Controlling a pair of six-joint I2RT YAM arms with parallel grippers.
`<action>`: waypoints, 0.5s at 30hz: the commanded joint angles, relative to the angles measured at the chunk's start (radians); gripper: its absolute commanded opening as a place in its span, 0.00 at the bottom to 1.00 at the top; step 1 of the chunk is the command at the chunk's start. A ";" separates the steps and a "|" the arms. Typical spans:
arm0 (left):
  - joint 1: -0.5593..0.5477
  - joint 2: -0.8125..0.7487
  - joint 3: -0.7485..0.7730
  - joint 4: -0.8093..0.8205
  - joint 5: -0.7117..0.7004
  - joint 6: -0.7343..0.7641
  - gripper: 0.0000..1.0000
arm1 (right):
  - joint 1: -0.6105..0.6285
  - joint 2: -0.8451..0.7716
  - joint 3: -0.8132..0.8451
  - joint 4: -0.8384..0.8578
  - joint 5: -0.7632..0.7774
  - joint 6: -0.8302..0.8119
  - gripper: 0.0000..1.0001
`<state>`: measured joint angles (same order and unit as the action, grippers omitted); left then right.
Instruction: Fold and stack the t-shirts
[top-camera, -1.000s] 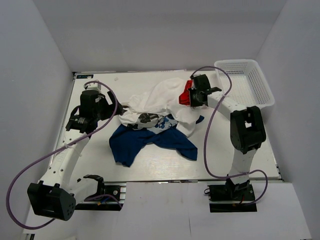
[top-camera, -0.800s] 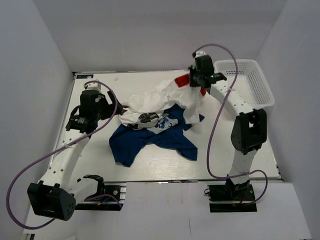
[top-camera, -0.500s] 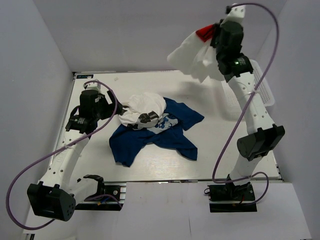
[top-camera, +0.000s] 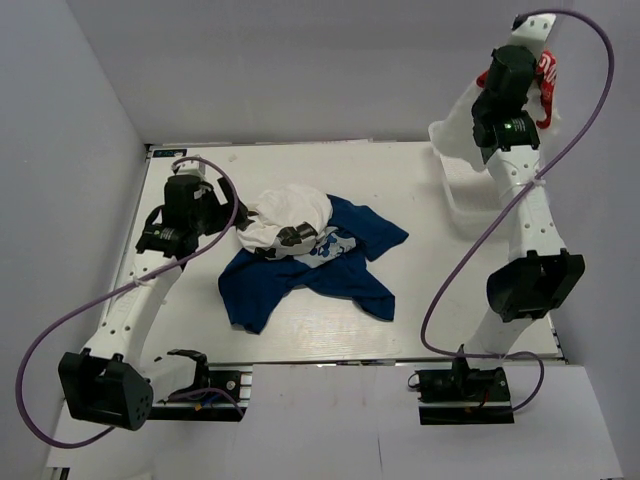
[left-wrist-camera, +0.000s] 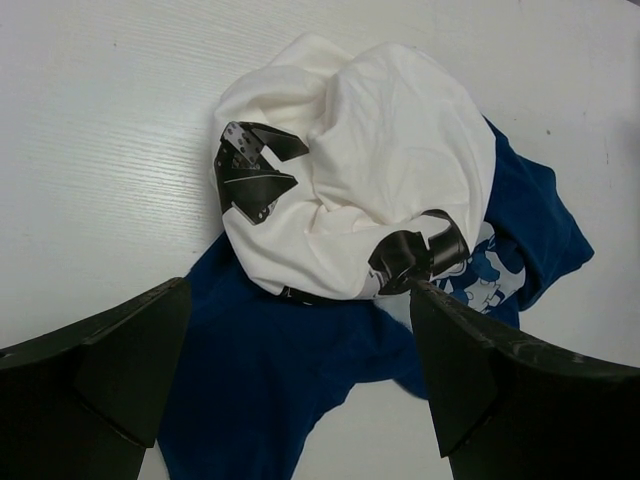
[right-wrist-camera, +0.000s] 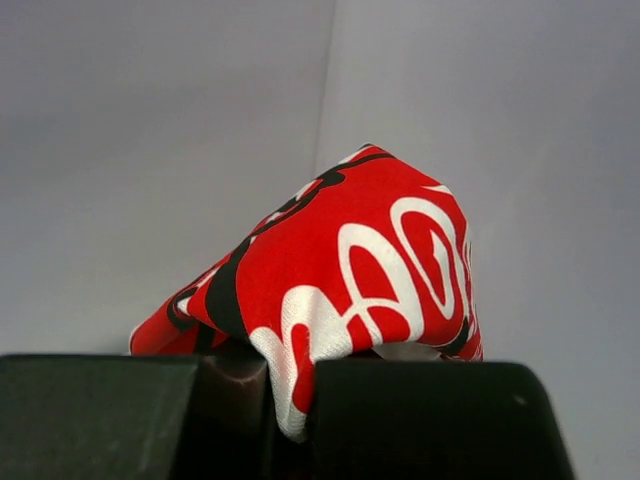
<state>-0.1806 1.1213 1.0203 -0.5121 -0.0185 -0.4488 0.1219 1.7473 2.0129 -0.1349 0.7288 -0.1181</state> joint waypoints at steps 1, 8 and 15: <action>-0.005 0.017 0.047 0.020 0.012 0.010 1.00 | -0.057 -0.005 -0.103 -0.032 -0.048 0.075 0.00; -0.005 0.078 0.080 0.009 0.043 0.021 1.00 | -0.174 0.168 -0.163 -0.146 -0.215 0.193 0.00; -0.005 0.058 0.066 -0.009 0.020 0.019 1.00 | -0.182 0.340 -0.155 -0.316 -0.324 0.254 0.67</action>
<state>-0.1806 1.2137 1.0698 -0.5163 0.0059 -0.4328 -0.0704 2.0724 1.8359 -0.3622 0.4801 0.0872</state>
